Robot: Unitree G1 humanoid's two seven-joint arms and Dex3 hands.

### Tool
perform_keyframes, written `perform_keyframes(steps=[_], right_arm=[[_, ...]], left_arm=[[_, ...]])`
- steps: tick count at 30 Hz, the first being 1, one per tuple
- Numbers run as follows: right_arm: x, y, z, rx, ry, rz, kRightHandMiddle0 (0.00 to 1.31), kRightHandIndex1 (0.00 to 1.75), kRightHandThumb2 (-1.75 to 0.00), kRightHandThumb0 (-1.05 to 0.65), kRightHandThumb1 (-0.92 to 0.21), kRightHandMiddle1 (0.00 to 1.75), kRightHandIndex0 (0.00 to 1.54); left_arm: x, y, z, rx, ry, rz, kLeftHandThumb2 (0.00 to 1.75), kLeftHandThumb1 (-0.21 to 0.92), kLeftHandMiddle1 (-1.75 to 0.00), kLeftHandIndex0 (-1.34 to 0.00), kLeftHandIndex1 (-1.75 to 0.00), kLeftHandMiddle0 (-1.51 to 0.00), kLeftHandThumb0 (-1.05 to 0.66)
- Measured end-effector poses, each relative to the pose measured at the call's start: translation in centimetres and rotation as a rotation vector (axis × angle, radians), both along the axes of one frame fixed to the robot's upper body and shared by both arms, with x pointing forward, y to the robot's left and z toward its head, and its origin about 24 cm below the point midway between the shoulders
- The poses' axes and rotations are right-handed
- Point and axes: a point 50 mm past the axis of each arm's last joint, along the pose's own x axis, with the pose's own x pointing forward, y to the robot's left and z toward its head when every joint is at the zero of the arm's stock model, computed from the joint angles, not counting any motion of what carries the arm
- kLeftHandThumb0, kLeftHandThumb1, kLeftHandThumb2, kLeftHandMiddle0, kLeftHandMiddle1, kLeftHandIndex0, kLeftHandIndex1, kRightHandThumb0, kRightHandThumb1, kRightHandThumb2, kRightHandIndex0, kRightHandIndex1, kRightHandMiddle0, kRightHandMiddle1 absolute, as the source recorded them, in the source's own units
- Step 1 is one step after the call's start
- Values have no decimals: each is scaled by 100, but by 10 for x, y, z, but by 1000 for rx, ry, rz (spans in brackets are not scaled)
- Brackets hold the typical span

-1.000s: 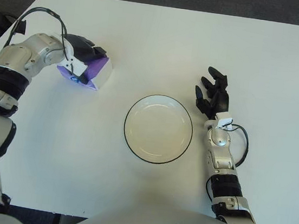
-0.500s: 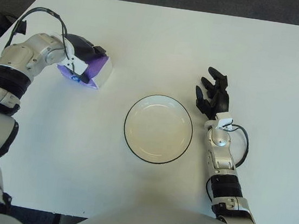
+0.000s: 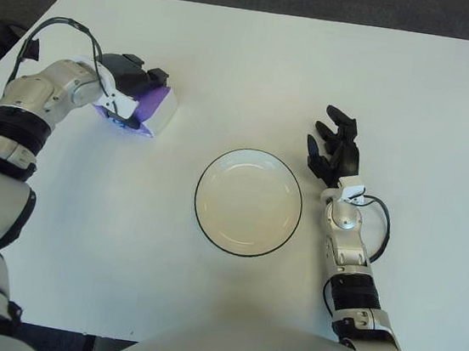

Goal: Put the tissue paper into the plate.

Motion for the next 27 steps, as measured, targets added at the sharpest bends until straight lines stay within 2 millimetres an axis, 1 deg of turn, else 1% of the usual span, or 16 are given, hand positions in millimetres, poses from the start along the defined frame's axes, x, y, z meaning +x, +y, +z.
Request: perform_keyframes(steps=[1,2,5,11,17,27], right_arm=[[0,0,0,0,0,0,0,46,-50,-52,-89,78,33],[0,0,0,-1,0,0,0,46,-50,-52,-89,78,33],[0,-1,0,-1,1,1,0,47,-51,-52,-89,78,33],[0,-1,0,-1,1,3,0,49,-51,-51,-89,79,33],[0,-2,0,1,0,2,0,50,-52,-51,-89,80,33],[0,-3,0,-1,0,2,0,51,-52,-52,-88,78,32]], left_arm=[[0,1,-1,-9,-10,-2,96,41,-174,-39,-169,-56,-46],[0,2,-2,-20,-26,-6,100,43,-174,-44,-169,-61,-45],[0,4,-5,-54,-74,-14,106,45,-175,-50,-169,-70,-44],[0,6,-10,-101,-143,-23,113,44,-175,-52,-172,-86,-43],[1,6,-12,-122,-181,-28,124,37,-175,-56,-174,-93,-46],[5,3,-16,-113,-227,-24,129,33,-175,-59,-175,-103,-47]])
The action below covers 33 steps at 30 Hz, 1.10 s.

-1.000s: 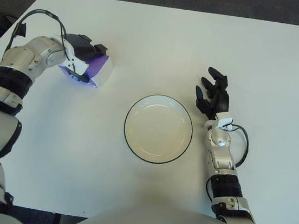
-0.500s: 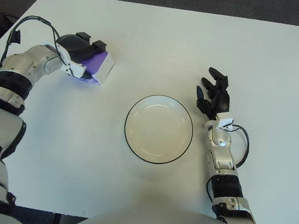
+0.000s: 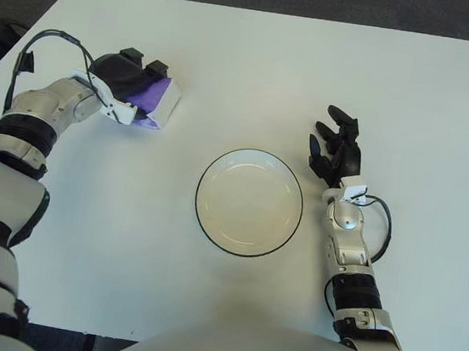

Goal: Put the tissue paper into the plate.

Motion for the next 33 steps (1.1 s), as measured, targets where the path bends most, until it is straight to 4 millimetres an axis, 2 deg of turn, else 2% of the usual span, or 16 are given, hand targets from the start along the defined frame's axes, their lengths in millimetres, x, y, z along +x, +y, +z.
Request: perform_keyframes(steps=[15,24,33], right_arm=[[0,-1,0,3,0,7,0,55,-53,-50,-87,78,31],[0,-1,1,4,-6,7,0,55,-54,-52,-86,79,29],[0,-1,1,4,-8,6,0,55,-55,-50,-85,78,29]], left_arm=[[2,-5,1,46,-61,-43,132,31,-175,-61,-175,-112,-48],[1,-8,12,55,-121,-114,134,29,-175,-63,-175,-114,-48],[-1,-15,29,-54,-194,-181,136,28,-175,-64,-175,-116,-49]])
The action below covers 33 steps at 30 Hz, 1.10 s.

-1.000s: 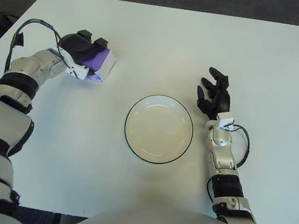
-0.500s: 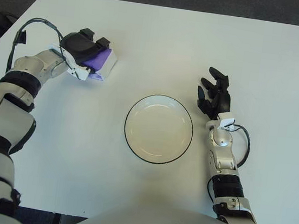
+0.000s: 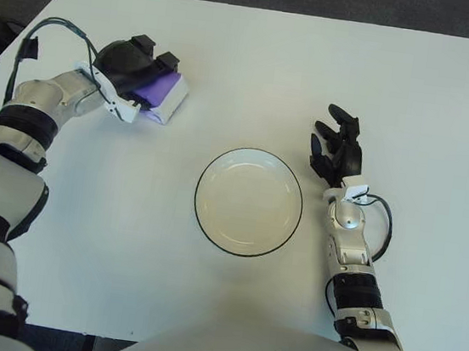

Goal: Put the tissue paper into the plate.

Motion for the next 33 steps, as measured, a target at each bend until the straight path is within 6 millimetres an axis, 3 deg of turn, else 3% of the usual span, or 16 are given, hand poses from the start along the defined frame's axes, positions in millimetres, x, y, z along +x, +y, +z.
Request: perform_keyframes(steps=[17,33], right_arm=[[0,1,0,1,-1,-7,0,56,-55,-51,-85,78,29],[0,1,0,2,1,-12,0,58,-56,-50,-84,78,29]], left_arm=[[-14,-24,69,-208,-192,-195,136,28,-175,-64,-175,-118,-48],[-37,-37,52,-356,-64,-312,128,34,-175,-58,-175,-114,-46]])
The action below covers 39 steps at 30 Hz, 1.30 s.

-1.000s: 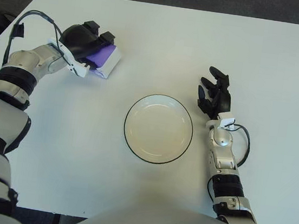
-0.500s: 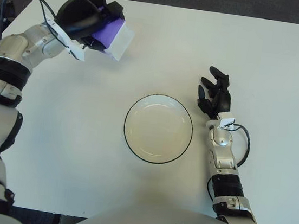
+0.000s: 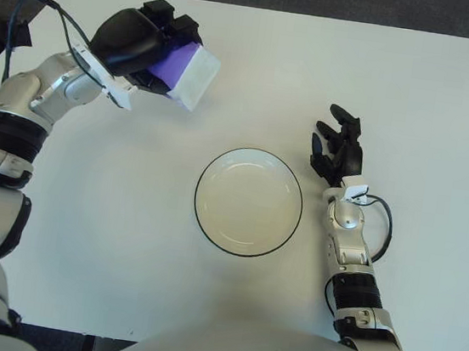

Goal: Put the tissue paper into the plate.

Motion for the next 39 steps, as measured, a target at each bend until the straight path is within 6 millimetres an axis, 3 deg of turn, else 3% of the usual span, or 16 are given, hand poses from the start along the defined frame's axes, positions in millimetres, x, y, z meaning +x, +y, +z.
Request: perform_keyframes(steps=[16,39], right_arm=[[1,0,0,-1,1,-3,0,60,-59,-48,-82,80,29],[5,-1,0,-4,4,-7,0,60,-62,-47,-82,78,28]], left_arm=[[-28,-51,-8,-142,11,-354,125,36,-175,-57,-175,-112,-45],[-38,-87,-11,25,11,-477,126,36,-175,-57,-175,-110,-45]])
